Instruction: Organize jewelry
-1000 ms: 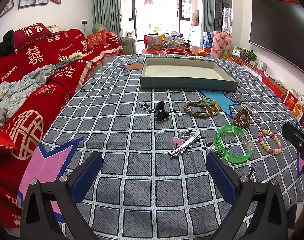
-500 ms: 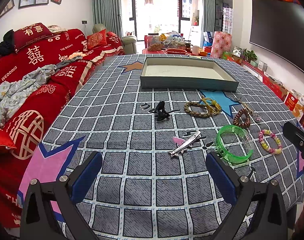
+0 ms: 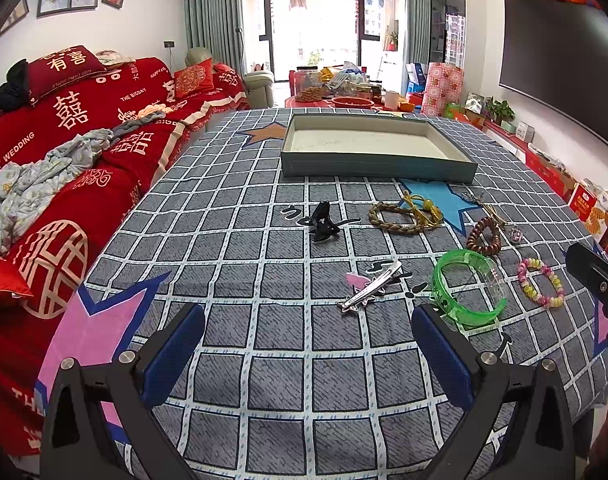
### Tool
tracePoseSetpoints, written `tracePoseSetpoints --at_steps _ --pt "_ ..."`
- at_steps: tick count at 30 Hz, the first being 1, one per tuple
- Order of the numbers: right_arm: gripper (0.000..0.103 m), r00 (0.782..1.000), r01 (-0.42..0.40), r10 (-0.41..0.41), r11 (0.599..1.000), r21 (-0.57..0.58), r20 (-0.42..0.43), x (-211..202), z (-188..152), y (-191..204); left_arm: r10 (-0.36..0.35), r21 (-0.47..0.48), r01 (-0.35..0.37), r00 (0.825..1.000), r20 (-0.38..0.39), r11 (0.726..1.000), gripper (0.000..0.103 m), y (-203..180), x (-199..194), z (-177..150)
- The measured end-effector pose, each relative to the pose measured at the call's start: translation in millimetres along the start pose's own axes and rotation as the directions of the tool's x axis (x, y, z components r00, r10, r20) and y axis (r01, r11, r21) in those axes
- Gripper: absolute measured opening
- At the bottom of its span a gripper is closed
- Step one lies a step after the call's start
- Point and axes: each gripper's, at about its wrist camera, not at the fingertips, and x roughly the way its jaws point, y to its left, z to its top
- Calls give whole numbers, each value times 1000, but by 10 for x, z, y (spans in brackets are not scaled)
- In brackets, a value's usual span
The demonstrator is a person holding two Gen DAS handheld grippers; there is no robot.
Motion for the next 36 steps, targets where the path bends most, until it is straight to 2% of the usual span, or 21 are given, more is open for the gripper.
tracePoseSetpoints --at_steps 36 --pt "103 1000 -5 5 1000 14 -22 32 -23 11 -6 1 6 1000 -13 1000 103 14 -10 -31"
